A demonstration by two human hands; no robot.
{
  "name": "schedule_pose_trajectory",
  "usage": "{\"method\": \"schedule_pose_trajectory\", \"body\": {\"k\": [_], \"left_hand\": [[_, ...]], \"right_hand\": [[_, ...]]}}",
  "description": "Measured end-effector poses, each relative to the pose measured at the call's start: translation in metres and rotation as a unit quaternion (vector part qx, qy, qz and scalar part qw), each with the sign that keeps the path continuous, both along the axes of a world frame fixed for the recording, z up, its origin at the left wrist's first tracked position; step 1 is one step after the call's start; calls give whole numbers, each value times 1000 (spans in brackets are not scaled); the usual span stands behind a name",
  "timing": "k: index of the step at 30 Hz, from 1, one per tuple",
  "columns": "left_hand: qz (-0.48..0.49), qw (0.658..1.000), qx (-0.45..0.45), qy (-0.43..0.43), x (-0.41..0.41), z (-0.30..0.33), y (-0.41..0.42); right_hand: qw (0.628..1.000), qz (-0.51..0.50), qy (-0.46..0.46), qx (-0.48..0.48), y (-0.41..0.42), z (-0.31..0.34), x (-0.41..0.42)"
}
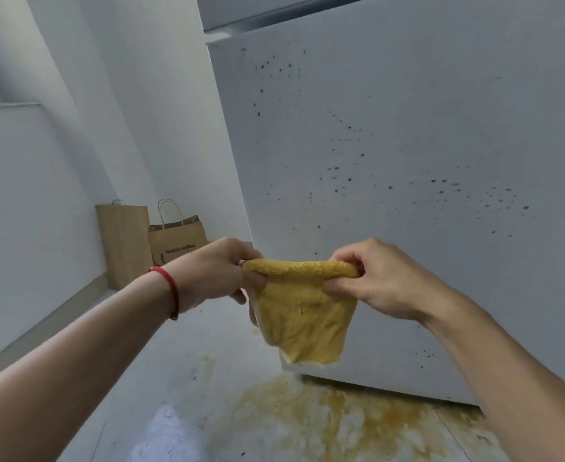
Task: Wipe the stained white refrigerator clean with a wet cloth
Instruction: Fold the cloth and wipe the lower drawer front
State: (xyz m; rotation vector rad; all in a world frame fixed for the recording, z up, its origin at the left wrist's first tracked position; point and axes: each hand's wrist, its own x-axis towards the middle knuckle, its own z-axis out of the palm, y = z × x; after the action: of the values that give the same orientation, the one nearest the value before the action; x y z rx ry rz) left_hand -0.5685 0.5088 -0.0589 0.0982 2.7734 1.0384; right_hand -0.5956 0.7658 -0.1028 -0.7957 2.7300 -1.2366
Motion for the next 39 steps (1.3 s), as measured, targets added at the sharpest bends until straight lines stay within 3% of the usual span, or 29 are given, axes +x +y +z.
{"method": "schedule_pose_trajectory", "body": {"k": [3,8,14,18,20,22,24,26,27,29,30,31,33,35,37,39], "left_hand": [[-10,991,114,-68,-16,8,21],[19,945,323,-48,-35,-1,70],[54,937,331,96,-37,-21,81],[40,920,371,115,-37,-11,81],[46,926,372,56,-36,-13,81],[8,923,382,-39,-33,-13,78],[-65,913,397,-67,-29,-10,79],[-80,912,402,-15,-26,-4,87],[-69,917,391,29,-24,0,93],[-47,938,322,122,-20,8,105],[-51,950,270,151,-17,12,109],[-72,959,228,152,-13,16,112],[-114,967,204,101,-6,23,115],[-81,963,213,146,-3,36,107],[14,927,246,281,-8,50,90],[79,896,253,357,-12,58,73]], "right_hand": [[989,-32,-85,-117,33,7,11],[922,-32,-211,-323,39,13,20],[873,-64,-200,-440,32,22,15],[798,-1,-319,-511,25,17,27],[824,-19,-317,-469,21,13,29],[872,-112,-254,-402,20,13,26],[913,-203,-170,-309,24,17,23],[940,-289,-94,-157,27,15,16],[935,-337,-52,-95,25,16,15],[932,-345,-22,-106,12,19,21],[934,-299,-60,-185,3,21,26],[916,-235,-141,-294,-5,25,32],[805,-105,-299,-502,-15,28,41],[716,-56,-337,-610,-14,25,40],[700,-33,-302,-647,-11,25,38],[715,-50,-247,-652,-7,29,33]]}}
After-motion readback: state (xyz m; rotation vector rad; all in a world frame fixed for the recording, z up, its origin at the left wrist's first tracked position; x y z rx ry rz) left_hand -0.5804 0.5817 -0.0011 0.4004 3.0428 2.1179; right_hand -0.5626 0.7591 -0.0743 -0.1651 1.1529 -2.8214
